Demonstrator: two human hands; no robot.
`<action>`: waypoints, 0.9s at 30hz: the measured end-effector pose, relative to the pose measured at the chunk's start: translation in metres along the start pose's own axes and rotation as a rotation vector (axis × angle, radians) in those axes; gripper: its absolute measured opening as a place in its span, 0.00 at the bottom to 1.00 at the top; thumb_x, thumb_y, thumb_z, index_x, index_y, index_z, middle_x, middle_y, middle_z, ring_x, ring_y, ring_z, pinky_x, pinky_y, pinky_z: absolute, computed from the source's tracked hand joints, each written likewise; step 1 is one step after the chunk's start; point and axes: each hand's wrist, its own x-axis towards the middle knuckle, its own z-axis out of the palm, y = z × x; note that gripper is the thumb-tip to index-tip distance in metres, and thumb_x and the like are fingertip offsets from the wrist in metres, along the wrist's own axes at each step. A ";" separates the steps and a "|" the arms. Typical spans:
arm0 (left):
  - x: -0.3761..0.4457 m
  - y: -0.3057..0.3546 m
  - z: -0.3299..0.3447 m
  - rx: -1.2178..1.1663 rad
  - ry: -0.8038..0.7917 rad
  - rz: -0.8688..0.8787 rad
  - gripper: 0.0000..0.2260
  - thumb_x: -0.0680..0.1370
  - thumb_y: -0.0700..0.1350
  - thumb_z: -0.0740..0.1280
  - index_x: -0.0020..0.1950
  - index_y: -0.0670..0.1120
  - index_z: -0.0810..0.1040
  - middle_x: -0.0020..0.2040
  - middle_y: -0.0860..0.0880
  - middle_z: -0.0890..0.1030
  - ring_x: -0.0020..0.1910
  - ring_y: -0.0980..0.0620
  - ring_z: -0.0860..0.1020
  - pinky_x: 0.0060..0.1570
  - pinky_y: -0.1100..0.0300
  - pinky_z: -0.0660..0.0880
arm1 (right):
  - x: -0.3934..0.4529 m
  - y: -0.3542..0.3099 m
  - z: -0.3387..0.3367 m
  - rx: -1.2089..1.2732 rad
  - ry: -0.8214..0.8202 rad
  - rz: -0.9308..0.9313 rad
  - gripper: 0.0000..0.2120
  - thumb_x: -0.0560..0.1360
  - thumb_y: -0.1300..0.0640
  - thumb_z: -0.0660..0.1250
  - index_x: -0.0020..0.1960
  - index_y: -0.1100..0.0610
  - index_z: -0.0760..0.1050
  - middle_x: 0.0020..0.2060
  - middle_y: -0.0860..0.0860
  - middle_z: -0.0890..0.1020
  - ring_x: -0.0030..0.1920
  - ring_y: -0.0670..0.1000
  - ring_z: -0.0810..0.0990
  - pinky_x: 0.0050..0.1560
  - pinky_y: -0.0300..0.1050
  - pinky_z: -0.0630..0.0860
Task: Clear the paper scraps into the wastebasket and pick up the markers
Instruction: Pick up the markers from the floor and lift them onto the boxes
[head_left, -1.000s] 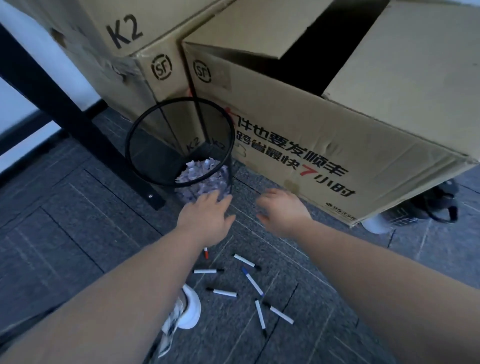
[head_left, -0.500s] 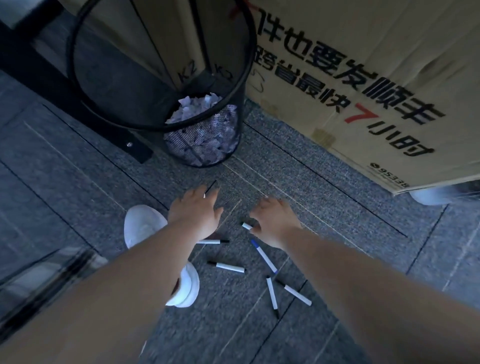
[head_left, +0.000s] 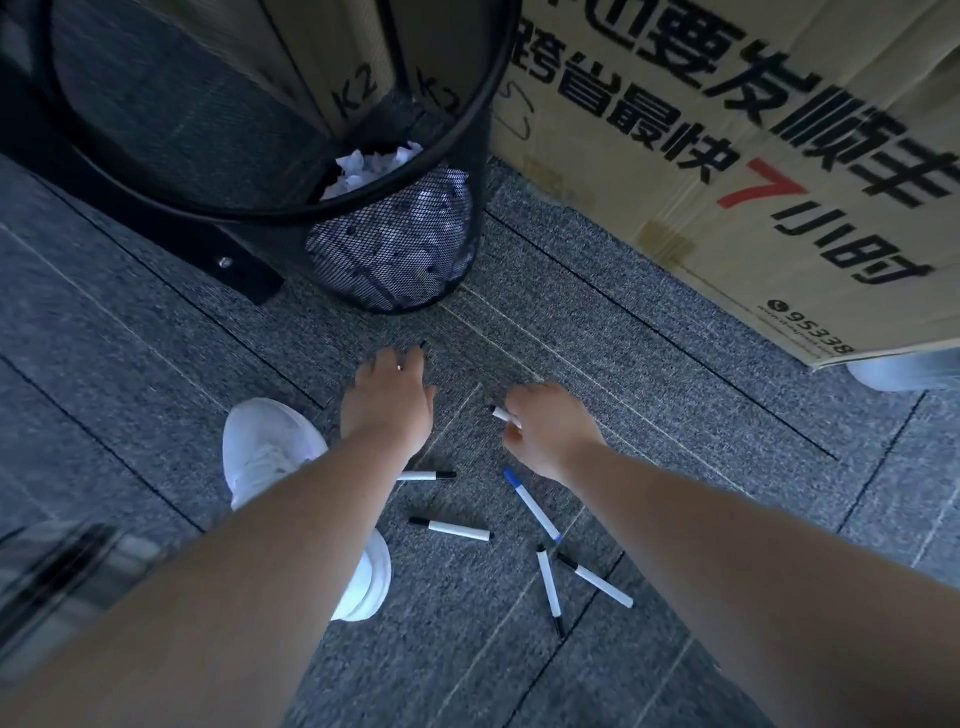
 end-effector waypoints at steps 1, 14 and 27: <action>0.001 0.000 0.002 -0.027 0.007 -0.017 0.23 0.80 0.51 0.57 0.72 0.47 0.57 0.70 0.40 0.62 0.66 0.39 0.65 0.54 0.47 0.74 | 0.000 0.000 -0.003 0.041 0.013 0.014 0.08 0.76 0.55 0.63 0.52 0.57 0.73 0.46 0.52 0.78 0.49 0.54 0.75 0.51 0.51 0.77; 0.010 0.000 0.019 -0.185 0.010 -0.044 0.28 0.74 0.31 0.62 0.71 0.45 0.59 0.66 0.39 0.67 0.60 0.39 0.71 0.52 0.49 0.75 | -0.011 -0.011 -0.006 0.139 -0.096 0.054 0.08 0.78 0.58 0.58 0.56 0.58 0.68 0.44 0.52 0.75 0.40 0.53 0.76 0.39 0.49 0.77; -0.031 0.006 0.006 -0.289 -0.151 0.174 0.18 0.79 0.40 0.60 0.68 0.40 0.62 0.43 0.43 0.75 0.33 0.52 0.70 0.28 0.61 0.64 | -0.025 -0.014 0.021 -0.048 -0.280 0.274 0.17 0.75 0.64 0.65 0.64 0.58 0.72 0.50 0.54 0.79 0.45 0.54 0.80 0.39 0.43 0.78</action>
